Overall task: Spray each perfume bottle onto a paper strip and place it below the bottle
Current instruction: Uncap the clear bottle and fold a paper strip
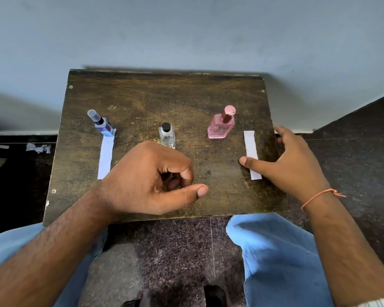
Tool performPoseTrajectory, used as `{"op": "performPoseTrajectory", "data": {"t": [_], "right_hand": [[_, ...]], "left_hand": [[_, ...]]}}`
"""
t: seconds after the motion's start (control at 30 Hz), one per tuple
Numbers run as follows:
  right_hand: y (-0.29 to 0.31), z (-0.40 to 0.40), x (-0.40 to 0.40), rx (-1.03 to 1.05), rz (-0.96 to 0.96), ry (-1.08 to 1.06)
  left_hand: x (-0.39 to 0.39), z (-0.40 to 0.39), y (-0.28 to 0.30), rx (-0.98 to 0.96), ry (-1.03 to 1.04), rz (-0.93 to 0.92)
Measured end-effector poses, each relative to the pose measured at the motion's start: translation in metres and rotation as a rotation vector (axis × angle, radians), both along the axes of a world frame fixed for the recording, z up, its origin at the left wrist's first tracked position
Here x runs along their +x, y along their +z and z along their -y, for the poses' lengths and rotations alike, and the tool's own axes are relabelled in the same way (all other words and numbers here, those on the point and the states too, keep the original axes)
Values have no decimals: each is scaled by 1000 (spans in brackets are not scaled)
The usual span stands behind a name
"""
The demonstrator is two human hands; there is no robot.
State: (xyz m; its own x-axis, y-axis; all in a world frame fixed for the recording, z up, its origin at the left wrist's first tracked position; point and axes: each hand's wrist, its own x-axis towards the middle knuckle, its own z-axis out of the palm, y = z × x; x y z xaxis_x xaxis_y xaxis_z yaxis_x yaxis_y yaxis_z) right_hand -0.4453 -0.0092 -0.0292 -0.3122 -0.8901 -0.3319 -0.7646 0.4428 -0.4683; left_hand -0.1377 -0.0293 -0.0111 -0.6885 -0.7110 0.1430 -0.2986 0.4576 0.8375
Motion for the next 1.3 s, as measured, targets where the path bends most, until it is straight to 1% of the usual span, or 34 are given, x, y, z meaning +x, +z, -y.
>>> {"op": "performPoseTrajectory", "data": {"t": [0.1, 0.27, 0.43, 0.47, 0.57, 0.6, 0.67, 0.77, 0.93, 1.07, 1.2, 1.3], "right_hand": [[3, 4, -5, 2, 19, -61], [-2, 6, -20, -73, 81, -167], [-14, 3, -33, -247, 190, -256], [-14, 4, -33, -305, 263, -264], [1, 5, -17, -473, 656, -262], [8, 5, -9, -504, 766, -235], [20, 3, 6, -529, 927, -182], [33, 1, 30, -482, 1082, -147], [35, -5, 69, -382, 1201, -58], [32, -6, 94, -308, 1226, -4], [33, -6, 111, -250, 1226, 81], [33, -6, 121, -208, 1214, 73]], "left_hand": [[2, 1, 1, -5, 15, -1], [4, 2, 2, -15, 25, 4], [5, 2, 2, -20, 36, 6], [6, 2, 2, -21, 42, 3], [6, 0, 3, -5, 80, -38], [6, 0, 4, 2, 95, -65], [5, -1, 5, 14, 137, -122], [6, -1, 3, 58, 200, -205], [13, -1, 0, 182, 238, -307], [21, 1, -5, 322, 296, -341], [30, 3, -3, 336, 330, -372], [36, 4, -4, 353, 315, -423]]}}
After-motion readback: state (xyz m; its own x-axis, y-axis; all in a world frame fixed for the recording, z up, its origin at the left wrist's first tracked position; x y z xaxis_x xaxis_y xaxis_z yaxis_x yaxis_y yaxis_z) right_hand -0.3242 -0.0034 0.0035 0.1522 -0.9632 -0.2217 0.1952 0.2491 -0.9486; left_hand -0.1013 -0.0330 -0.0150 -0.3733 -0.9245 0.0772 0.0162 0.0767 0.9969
